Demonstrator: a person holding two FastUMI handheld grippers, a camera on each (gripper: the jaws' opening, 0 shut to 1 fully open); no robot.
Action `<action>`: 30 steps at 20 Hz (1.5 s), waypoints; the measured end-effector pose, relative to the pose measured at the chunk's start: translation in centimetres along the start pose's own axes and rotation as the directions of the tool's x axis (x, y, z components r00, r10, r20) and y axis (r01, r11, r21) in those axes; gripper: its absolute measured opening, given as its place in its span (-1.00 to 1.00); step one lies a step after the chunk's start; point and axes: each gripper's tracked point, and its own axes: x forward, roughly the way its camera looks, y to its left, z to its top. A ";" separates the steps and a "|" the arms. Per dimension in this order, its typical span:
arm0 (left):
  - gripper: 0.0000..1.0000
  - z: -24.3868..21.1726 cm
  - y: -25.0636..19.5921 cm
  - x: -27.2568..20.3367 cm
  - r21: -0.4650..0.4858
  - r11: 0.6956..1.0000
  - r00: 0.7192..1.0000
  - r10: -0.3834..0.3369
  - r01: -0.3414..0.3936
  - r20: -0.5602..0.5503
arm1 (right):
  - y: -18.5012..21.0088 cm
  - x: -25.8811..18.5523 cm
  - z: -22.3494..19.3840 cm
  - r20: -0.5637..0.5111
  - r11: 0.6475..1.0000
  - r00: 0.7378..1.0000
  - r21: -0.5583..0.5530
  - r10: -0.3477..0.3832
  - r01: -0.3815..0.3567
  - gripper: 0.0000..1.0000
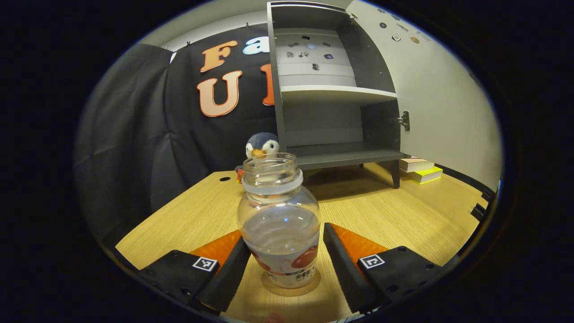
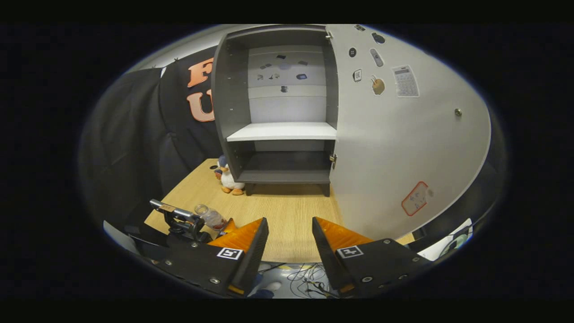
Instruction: Open the cabinet door with the right hand, grasp the bottle in the cabinet with the left hand and place it on the coaster, then close the cabinet door with the right hand.
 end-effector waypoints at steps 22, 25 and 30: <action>0.97 14.2 -0.3 -7.2 0.049 0.999 0.979 -0.016 0.006 0.203 | -0.6 -5.4 2.6 0.143 0.997 0.989 0.065 0.037 -0.047 0.27; 0.97 16.8 -1.2 -8.3 0.039 0.999 0.975 -0.044 0.037 0.216 | -1.4 -7.2 4.1 0.197 0.996 0.980 0.080 0.023 -0.039 0.27; 0.97 19.9 -2.6 -9.7 0.029 0.996 0.970 -0.091 0.087 0.227 | -3.6 -10.9 7.1 0.294 0.995 0.956 0.097 -0.018 -0.011 0.26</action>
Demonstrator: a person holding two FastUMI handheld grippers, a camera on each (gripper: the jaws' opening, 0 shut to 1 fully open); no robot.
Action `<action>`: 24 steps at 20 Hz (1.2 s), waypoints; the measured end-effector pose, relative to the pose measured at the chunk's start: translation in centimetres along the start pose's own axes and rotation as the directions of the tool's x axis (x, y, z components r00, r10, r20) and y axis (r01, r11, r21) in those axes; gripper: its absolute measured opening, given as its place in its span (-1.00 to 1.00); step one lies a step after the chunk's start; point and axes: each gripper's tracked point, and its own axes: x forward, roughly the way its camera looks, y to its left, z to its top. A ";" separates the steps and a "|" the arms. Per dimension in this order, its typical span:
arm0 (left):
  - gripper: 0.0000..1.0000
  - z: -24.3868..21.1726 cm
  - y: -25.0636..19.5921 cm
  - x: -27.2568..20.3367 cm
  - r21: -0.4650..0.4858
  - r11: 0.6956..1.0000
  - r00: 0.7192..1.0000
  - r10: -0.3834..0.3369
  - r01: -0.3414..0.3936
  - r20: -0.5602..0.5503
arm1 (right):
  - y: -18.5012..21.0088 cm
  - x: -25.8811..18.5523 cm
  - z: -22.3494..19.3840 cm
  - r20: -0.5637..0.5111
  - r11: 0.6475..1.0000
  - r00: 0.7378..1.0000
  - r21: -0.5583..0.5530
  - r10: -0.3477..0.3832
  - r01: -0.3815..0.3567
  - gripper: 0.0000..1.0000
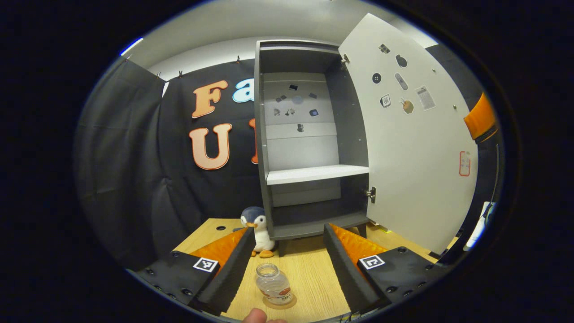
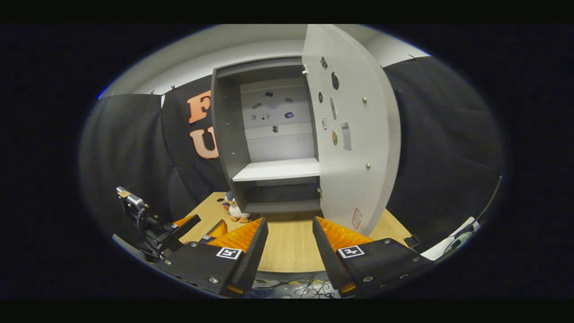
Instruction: Open the cabinet door with the right hand, grasp the bottle in the cabinet with the left hand and place it on the coaster, then close the cabinet door with the right hand.
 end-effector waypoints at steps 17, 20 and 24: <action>0.97 5.1 0.2 0.7 -0.051 0.999 0.999 -0.007 0.006 -0.032 | -14.0 -0.4 7.6 0.162 0.980 0.967 0.022 -0.198 0.197 0.31; 0.97 5.5 0.2 1.0 -0.039 0.999 0.999 -0.012 0.011 -0.033 | -14.4 0.6 7.4 0.153 0.983 0.971 0.031 -0.185 0.182 0.34; 0.97 5.7 0.5 1.0 -0.022 1.000 0.999 -0.014 0.013 -0.036 | -13.6 1.3 7.3 0.162 0.986 0.973 0.026 -0.167 0.165 0.37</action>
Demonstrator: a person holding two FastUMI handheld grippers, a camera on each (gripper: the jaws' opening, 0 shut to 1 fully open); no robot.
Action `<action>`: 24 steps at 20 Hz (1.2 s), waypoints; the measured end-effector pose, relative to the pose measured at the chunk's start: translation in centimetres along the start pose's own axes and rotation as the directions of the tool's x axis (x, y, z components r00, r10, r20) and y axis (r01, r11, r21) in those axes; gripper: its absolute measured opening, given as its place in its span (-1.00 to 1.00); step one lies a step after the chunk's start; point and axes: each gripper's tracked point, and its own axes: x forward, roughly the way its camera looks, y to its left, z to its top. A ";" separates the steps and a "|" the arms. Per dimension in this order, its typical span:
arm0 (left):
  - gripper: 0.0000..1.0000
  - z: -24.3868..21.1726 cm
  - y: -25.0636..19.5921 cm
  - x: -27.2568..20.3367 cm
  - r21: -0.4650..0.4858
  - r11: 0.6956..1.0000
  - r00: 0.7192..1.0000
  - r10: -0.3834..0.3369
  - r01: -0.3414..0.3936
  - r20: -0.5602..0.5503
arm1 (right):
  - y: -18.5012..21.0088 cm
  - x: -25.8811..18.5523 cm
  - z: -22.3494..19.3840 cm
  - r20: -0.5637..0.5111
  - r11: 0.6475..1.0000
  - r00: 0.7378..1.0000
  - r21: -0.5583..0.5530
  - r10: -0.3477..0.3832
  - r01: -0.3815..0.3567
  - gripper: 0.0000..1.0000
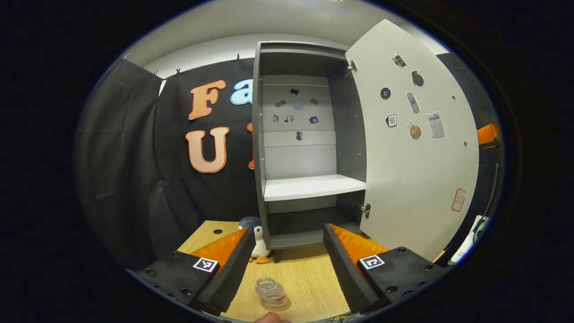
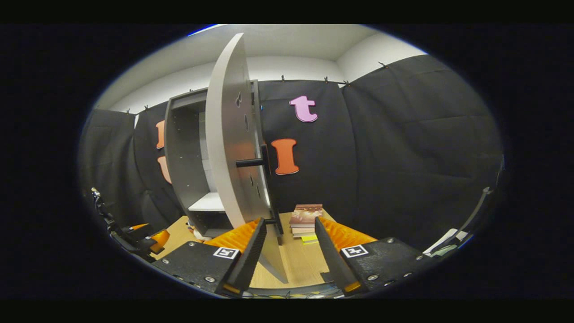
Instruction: Open the cabinet door with the right hand, grasp the bottle in the cabinet with the left hand and place it on the coaster, then close the cabinet door with the right hand.
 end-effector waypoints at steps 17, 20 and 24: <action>0.97 0.1 3.5 0.3 -0.008 0.999 0.999 0.048 -0.048 -0.012 | 11.2 0.7 -1.1 -0.028 0.971 0.970 -0.005 0.241 -0.241 0.36; 0.97 0.2 5.1 0.3 -0.004 0.997 0.997 0.071 -0.071 -0.008 | 13.2 1.5 -1.3 -0.029 0.958 0.958 -0.004 0.285 -0.285 0.39; 0.97 -0.2 7.4 0.6 -0.012 0.994 0.994 0.112 -0.112 -0.015 | 15.7 2.9 -2.2 -0.052 0.941 0.940 -0.005 0.337 -0.338 0.46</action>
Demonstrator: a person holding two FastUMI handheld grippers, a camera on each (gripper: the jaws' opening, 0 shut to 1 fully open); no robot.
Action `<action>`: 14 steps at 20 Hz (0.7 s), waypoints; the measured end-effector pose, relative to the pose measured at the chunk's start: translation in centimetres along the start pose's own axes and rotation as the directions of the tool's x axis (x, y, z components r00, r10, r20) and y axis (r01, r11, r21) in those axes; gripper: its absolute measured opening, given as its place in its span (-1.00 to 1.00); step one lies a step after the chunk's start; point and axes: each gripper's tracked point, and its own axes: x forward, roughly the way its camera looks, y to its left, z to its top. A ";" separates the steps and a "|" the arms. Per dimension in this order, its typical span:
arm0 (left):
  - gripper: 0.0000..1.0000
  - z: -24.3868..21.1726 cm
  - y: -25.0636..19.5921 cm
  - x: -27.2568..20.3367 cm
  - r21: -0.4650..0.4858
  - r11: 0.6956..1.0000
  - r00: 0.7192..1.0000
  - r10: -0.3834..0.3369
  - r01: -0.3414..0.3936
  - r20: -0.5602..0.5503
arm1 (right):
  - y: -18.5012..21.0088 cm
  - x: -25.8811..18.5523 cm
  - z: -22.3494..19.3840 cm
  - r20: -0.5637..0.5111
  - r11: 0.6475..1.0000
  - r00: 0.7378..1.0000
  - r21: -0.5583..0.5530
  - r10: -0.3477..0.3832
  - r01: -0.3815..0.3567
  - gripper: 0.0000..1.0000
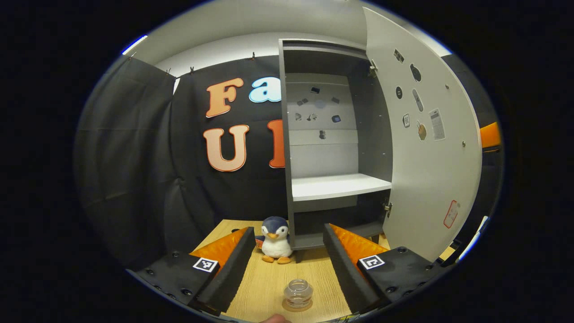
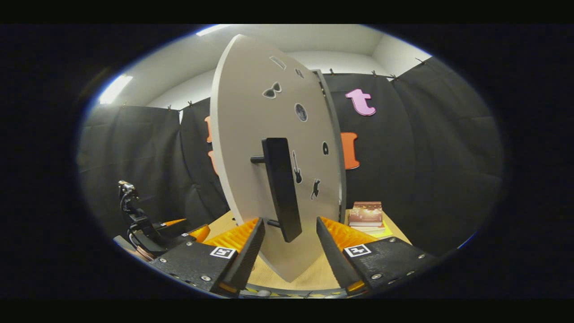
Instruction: Open the cabinet door with the right hand, grasp the bottle in the cabinet with the left hand and place it on the coaster, then close the cabinet door with the right hand.
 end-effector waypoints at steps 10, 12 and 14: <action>0.97 -0.4 6.2 1.6 -0.023 0.995 0.995 0.101 -0.101 -0.013 | 1.9 4.5 -0.1 -0.010 0.994 0.994 0.024 0.104 -0.104 0.69; 0.97 -0.5 7.3 2.2 -0.027 0.993 0.993 0.116 -0.117 -0.011 | 2.2 5.3 -0.3 -0.015 0.993 0.993 0.018 0.118 -0.118 0.72; 0.97 -0.5 8.7 2.6 -0.030 0.990 0.990 0.140 -0.141 -0.013 | 2.5 5.7 -0.2 -0.021 0.991 0.991 0.011 0.132 -0.132 0.80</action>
